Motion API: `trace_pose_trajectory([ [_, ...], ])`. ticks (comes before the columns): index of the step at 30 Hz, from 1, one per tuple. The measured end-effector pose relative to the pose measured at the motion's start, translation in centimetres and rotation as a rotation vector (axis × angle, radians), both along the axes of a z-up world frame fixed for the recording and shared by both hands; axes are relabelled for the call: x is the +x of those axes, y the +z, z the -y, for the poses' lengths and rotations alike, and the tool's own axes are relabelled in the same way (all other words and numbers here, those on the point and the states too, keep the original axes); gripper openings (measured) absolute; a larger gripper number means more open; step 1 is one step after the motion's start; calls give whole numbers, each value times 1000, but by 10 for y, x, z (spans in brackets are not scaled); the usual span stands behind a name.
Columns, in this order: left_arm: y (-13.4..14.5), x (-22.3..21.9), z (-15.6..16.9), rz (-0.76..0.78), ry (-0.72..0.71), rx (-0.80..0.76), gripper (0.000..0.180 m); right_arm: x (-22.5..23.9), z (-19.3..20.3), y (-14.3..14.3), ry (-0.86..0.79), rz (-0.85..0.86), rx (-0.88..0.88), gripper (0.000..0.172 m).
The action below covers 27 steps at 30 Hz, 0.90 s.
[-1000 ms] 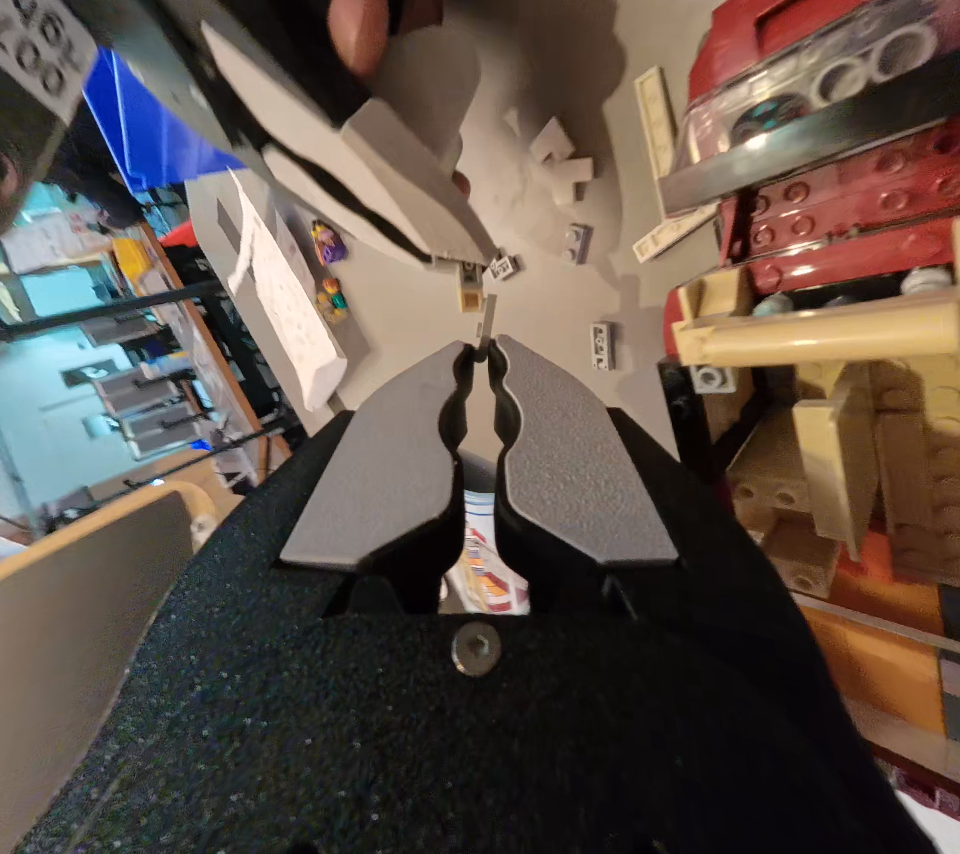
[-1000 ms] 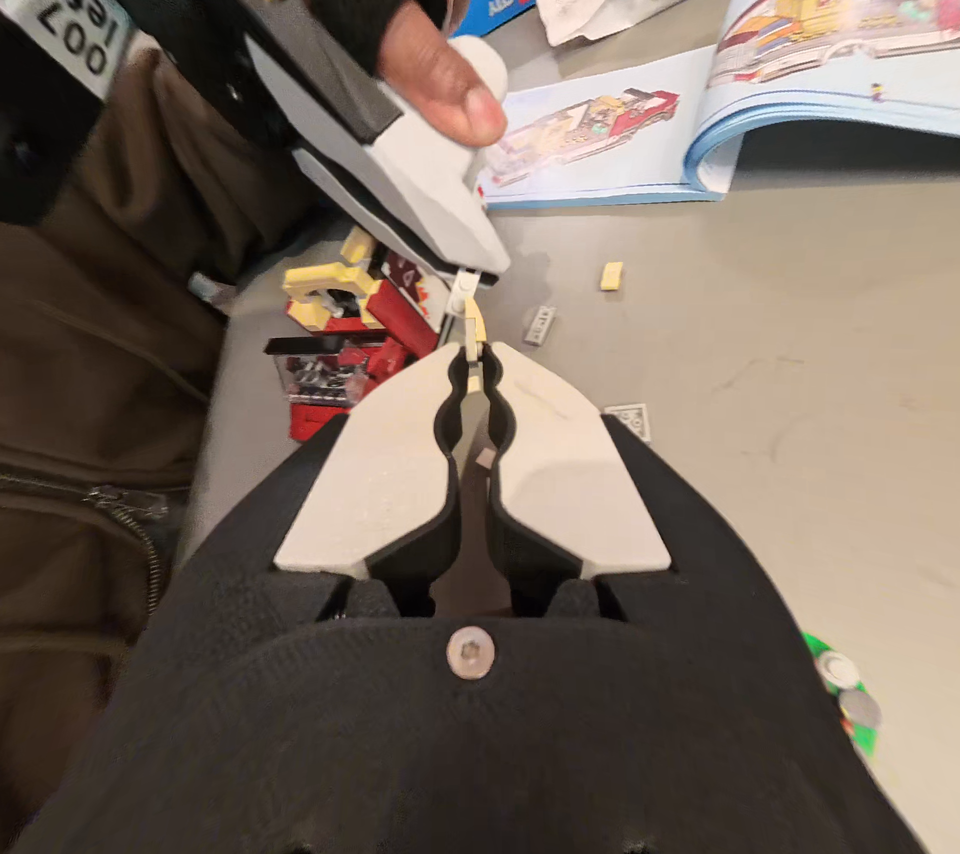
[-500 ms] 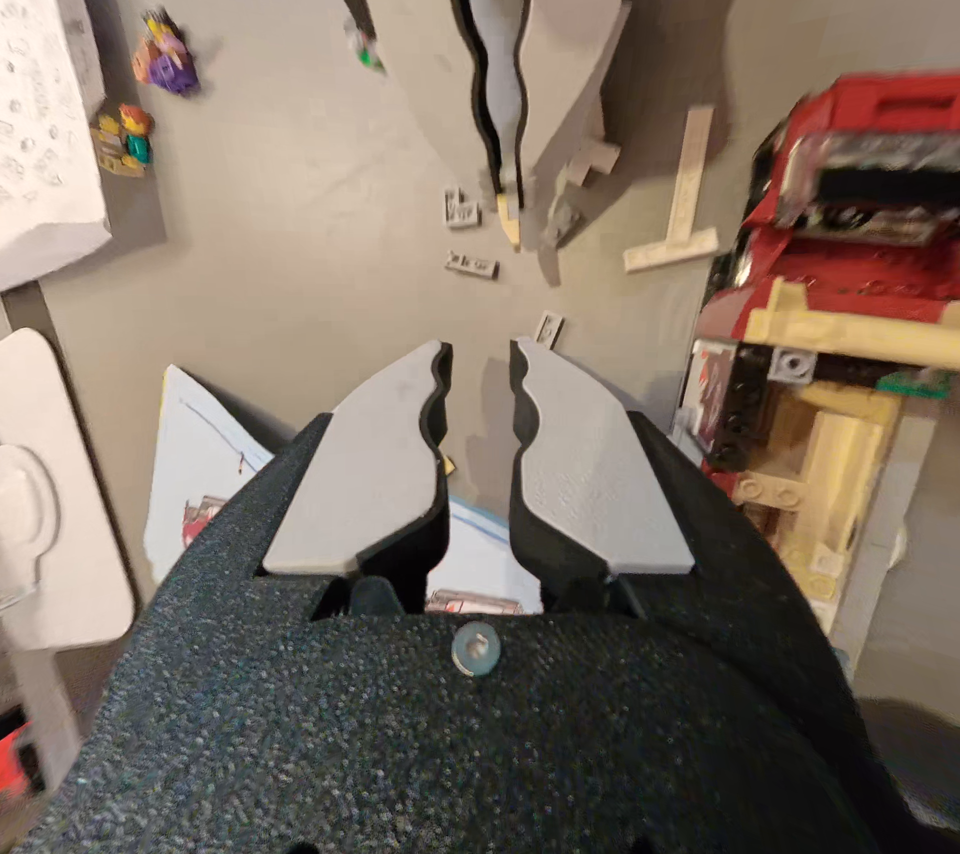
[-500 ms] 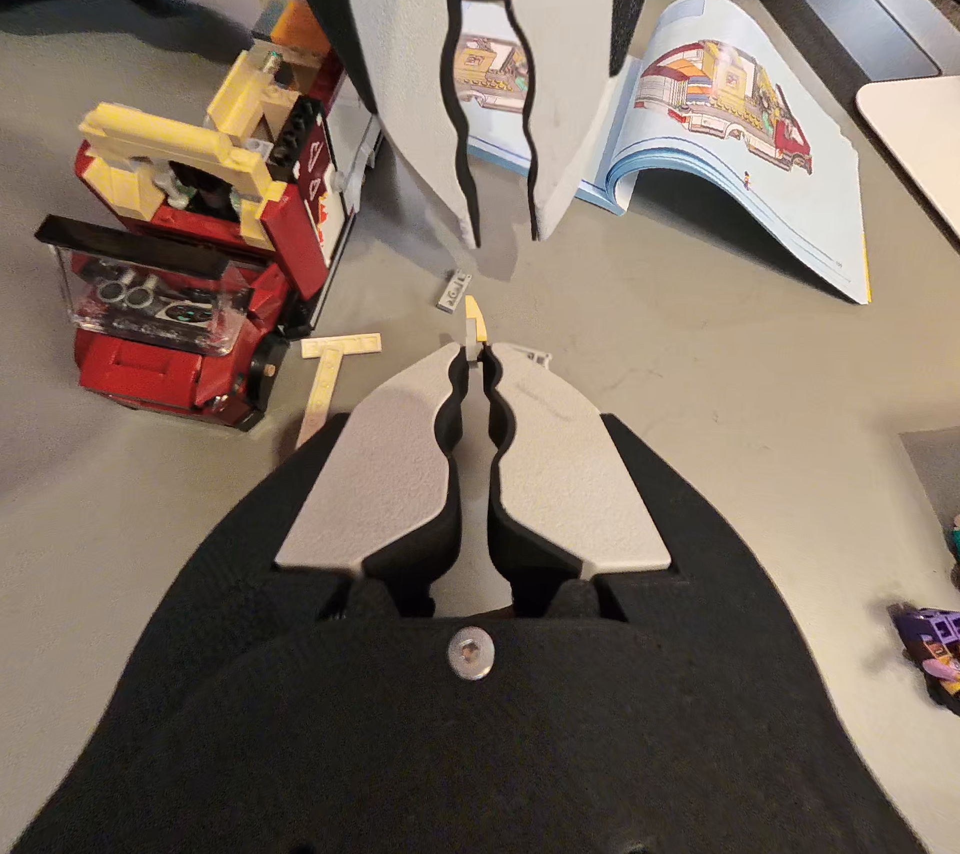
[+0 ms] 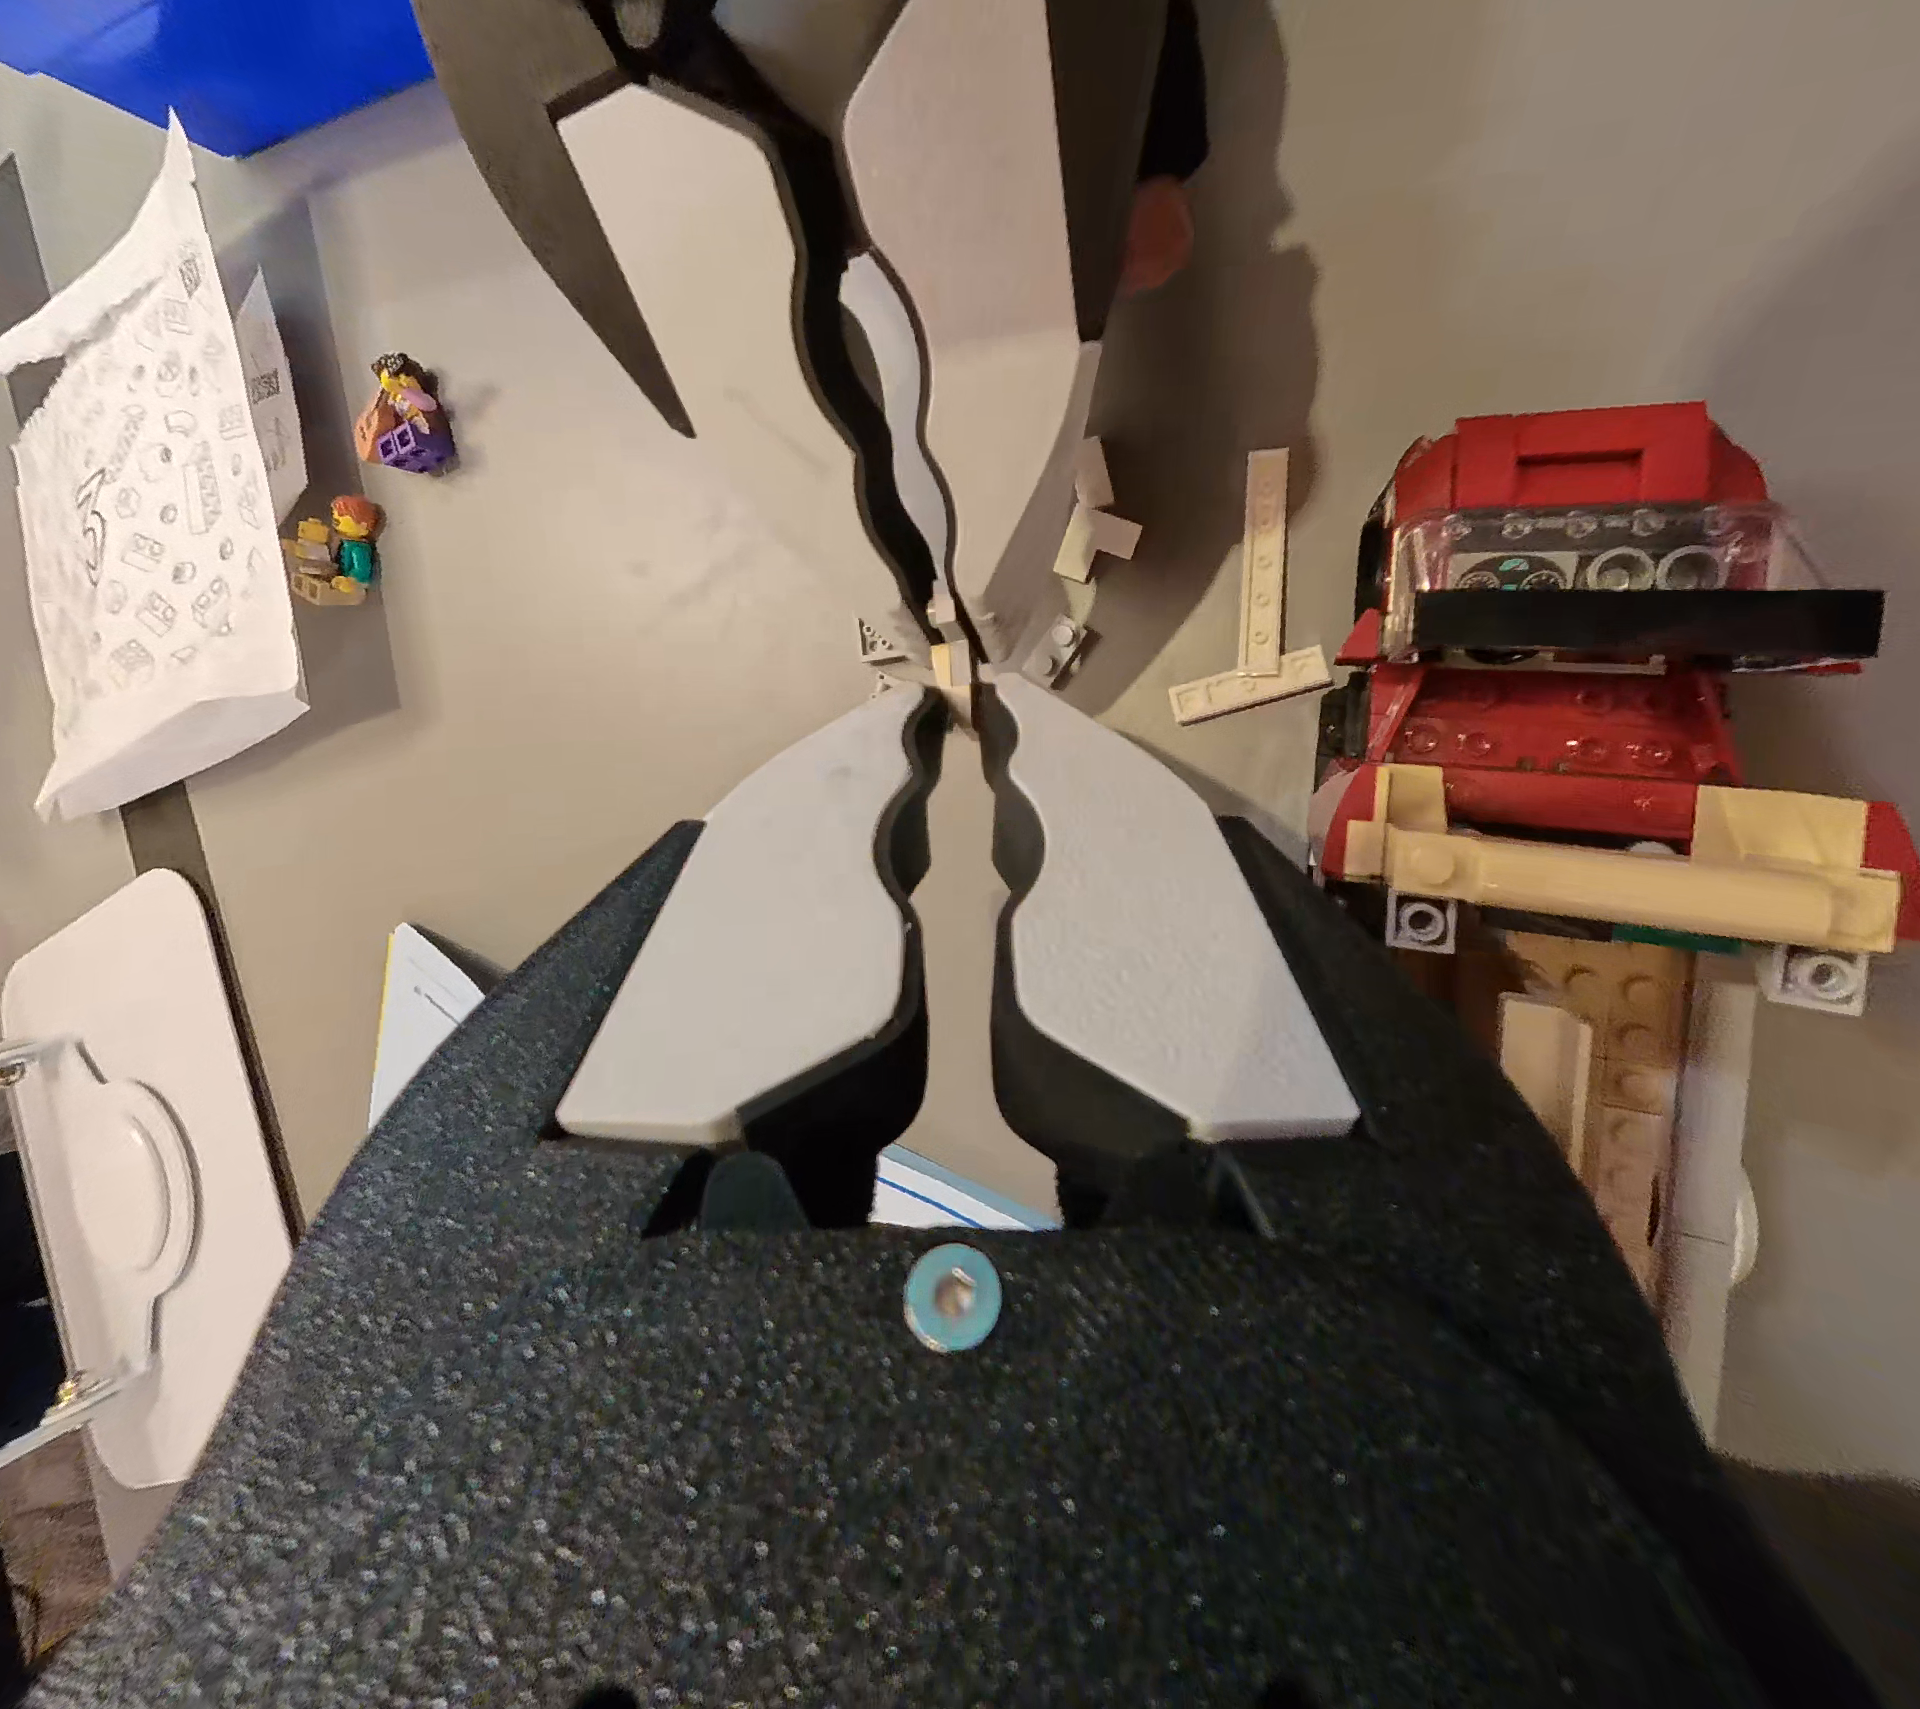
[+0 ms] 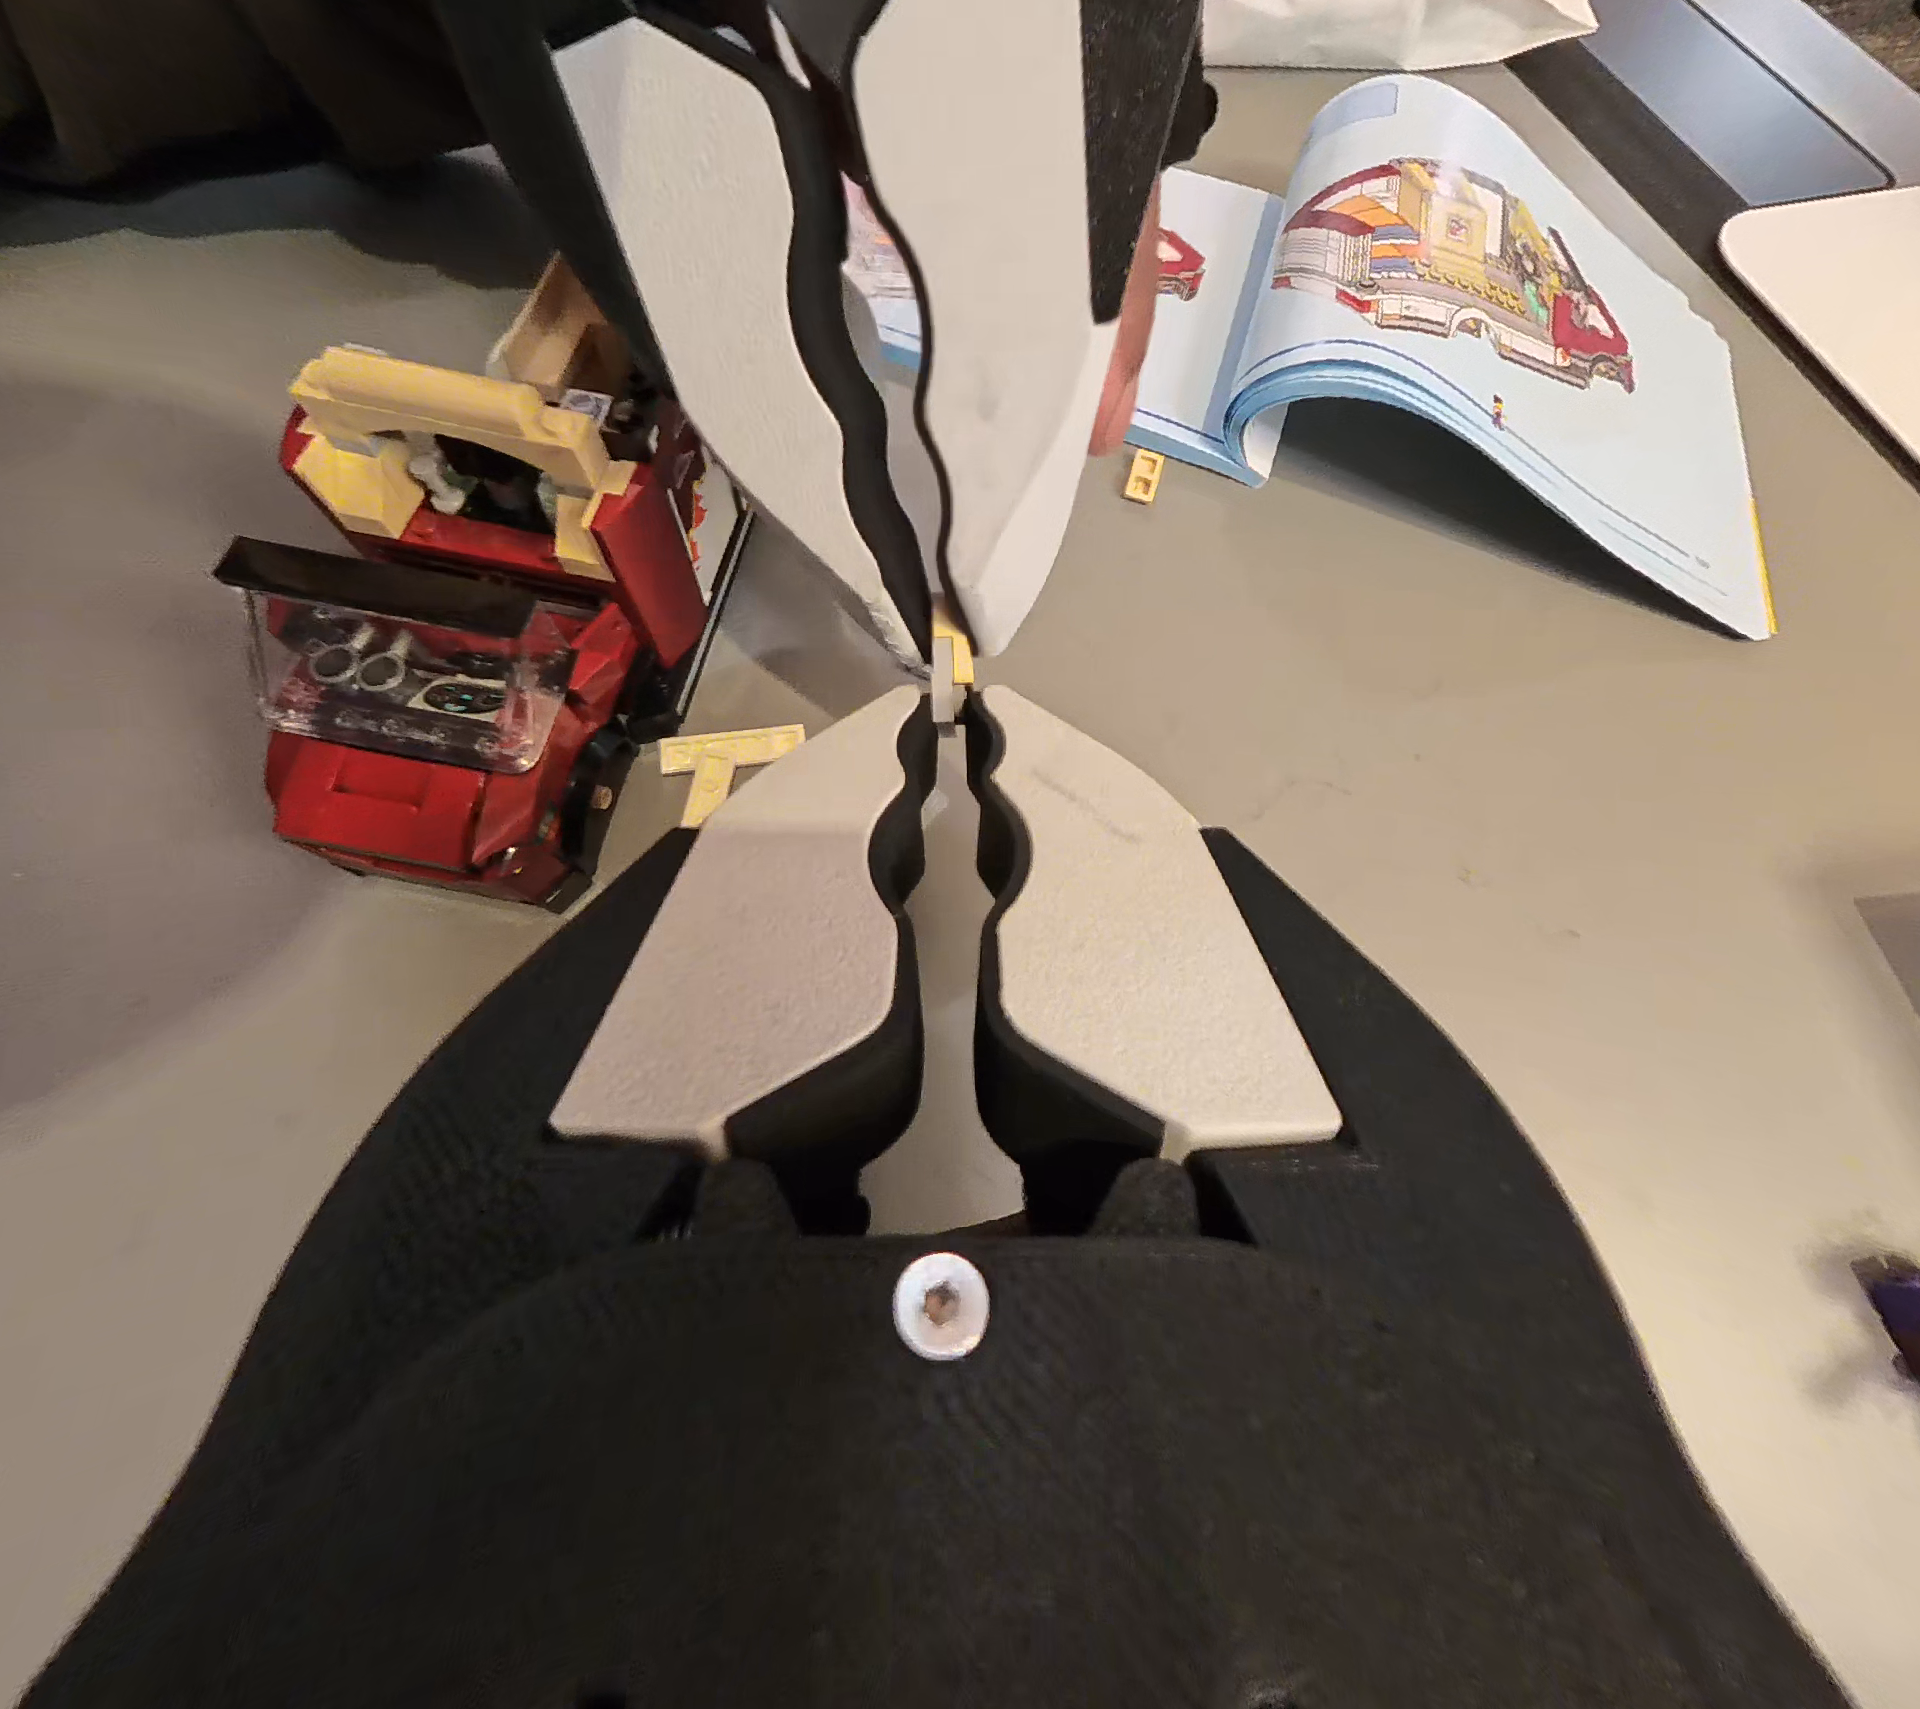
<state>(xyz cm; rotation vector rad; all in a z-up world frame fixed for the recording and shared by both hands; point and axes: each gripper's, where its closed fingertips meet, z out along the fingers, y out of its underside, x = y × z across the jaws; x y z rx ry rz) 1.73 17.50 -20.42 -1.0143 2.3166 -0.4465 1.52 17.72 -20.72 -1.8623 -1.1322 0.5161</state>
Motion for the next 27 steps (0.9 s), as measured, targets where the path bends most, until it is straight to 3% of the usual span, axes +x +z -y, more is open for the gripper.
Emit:
trace_pose_trajectory([
  [5, 2, -3, 2, -46, 56, -125, 5, -2, 0, 2, 21, 52, 102, 5],
  [16, 12, -4, 2, -61, 183, -498, 5, 1, -5, 19, 30, 334, 600, 5],
  [22, -8, -11, -17, -140, 263, -322, 5, 14, -11, -18, 4, 427, 376, 5],
  [27, -23, -16, -21, -203, 286, -277, 10, 20, -11, -27, -32, 361, 213, 5],
])
